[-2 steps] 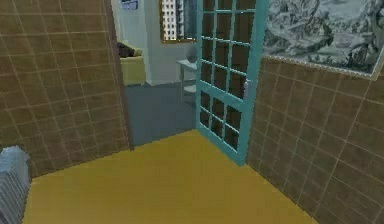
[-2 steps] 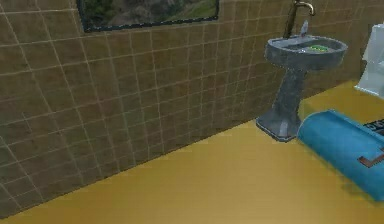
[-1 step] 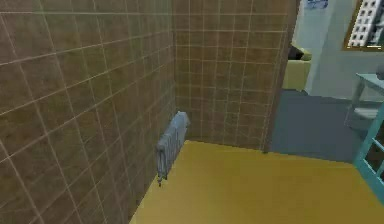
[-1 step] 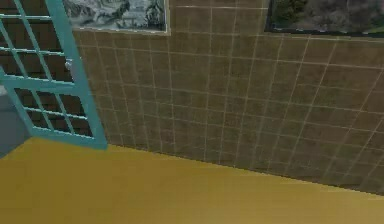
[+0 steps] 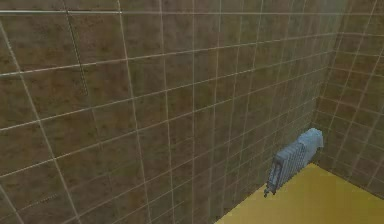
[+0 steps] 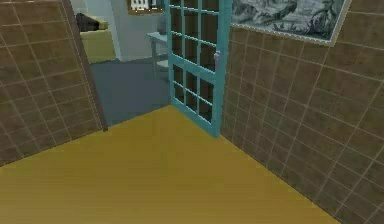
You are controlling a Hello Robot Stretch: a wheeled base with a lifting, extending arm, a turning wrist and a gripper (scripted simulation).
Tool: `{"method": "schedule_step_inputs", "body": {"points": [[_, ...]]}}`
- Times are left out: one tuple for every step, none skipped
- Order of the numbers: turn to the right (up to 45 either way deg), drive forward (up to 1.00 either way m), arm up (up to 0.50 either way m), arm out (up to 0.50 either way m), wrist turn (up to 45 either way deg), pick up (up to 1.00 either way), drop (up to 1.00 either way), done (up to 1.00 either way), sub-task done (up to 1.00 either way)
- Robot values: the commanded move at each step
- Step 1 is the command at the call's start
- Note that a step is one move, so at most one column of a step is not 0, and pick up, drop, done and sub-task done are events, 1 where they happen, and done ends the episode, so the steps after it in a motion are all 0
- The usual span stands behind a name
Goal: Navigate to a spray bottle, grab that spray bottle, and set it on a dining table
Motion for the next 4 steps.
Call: {"method": "schedule_step_inputs", "body": {"points": [[0.0,0.3,0.0,0.0,0.0,0.0,0.0,0.0,0.0],[45.0,0.0,0.0,0.0,0.0,0.0,0.0,0.0,0.0],[45.0,0.0,0.0,0.0,0.0,0.0,0.0,0.0,0.0],[45.0,0.0,0.0,0.0,0.0,0.0,0.0,0.0,0.0]]}}
